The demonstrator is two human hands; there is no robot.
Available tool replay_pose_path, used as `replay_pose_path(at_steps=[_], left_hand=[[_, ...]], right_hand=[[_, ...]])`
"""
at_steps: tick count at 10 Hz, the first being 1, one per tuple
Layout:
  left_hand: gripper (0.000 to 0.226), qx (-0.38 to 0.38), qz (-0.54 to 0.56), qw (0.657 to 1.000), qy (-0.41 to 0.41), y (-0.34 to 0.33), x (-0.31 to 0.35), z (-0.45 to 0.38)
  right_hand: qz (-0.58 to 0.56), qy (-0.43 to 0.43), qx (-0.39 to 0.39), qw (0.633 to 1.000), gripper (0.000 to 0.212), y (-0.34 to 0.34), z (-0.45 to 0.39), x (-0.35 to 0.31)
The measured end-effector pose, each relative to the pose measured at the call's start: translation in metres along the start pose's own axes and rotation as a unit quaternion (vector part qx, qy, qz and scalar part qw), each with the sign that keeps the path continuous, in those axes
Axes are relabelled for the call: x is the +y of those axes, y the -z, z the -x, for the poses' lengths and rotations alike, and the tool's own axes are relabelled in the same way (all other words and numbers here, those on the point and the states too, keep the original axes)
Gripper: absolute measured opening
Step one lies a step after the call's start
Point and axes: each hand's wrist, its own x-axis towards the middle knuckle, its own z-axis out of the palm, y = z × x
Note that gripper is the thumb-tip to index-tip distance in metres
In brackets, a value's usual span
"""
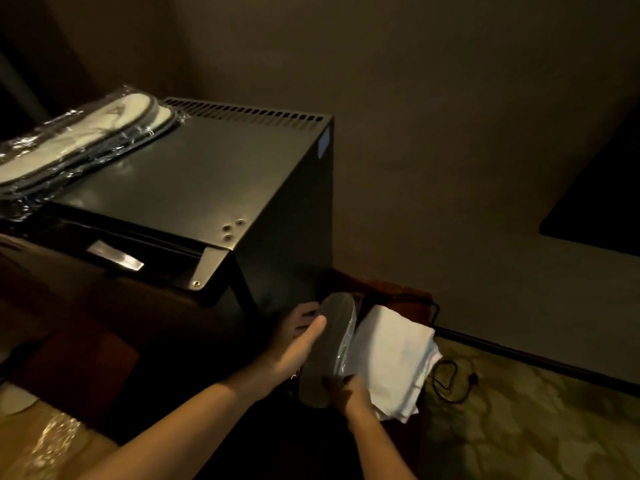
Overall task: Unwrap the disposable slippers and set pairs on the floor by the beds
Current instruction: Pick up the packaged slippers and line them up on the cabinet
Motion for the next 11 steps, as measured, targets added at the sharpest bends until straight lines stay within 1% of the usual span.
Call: replay_pose_path(at_steps=[1, 2, 3, 4, 5, 6, 7, 8, 9, 10, 11], left_hand=[[0.037, 0.006, 0.016, 1.0, 0.022, 0.004, 0.001, -0.007], [0.033, -0.008, 0.002, 0.999, 0.037, 0.007, 0.001, -0.008], [0.042, -0.023, -0.021, 0.998, 0.059, 0.011, 0.002, -0.013], [0.065, -0.052, -0.048, 0.993, 0.098, 0.007, 0.01, -0.015], [0.072, -0.062, -0.041, 0.993, 0.086, -0.01, 0.024, -0.004], [0.04, 0.041, 0.045, 0.998, -0.003, -0.018, 0.043, 0.007], [0.025, 0.036, 0.125, 0.988, -0.08, -0.012, 0.082, 0.027], [0.02, -0.067, 0.155, 0.974, -0.152, -0.004, 0.126, 0.058], [0.029, -0.146, 0.138, 0.959, -0.2, 0.019, 0.158, 0.085], [0.031, -0.17, 0.125, 0.953, -0.216, 0.062, 0.18, 0.098], [0.035, -0.159, 0.105, 0.956, -0.224, 0.111, 0.191, 0.102]], right_hand=[[-0.033, 0.013, 0.004, 0.999, 0.074, -0.023, -0.037, 0.005], [-0.061, 0.037, 0.003, 0.997, 0.025, 0.003, 0.058, -0.054], [-0.147, 0.029, 0.051, 0.987, 0.024, 0.023, 0.101, -0.081], [-0.213, 0.055, 0.088, 0.972, 0.027, 0.048, 0.157, -0.114], [-0.207, 0.127, 0.13, 0.961, 0.03, 0.073, 0.221, -0.142], [-0.011, 0.268, 0.157, 0.951, 0.037, 0.098, 0.268, -0.152], [-0.059, 0.379, 0.163, 0.909, 0.036, 0.137, 0.311, -0.161], [-0.263, 0.371, 0.29, 0.842, 0.028, 0.172, 0.341, -0.171], [-0.34, 0.337, 0.233, 0.846, 0.052, 0.189, 0.37, -0.196], [-0.408, 0.329, 0.07, 0.849, 0.047, 0.185, 0.398, -0.226], [-0.388, 0.343, 0.049, 0.854, 0.038, 0.163, 0.415, -0.254]])
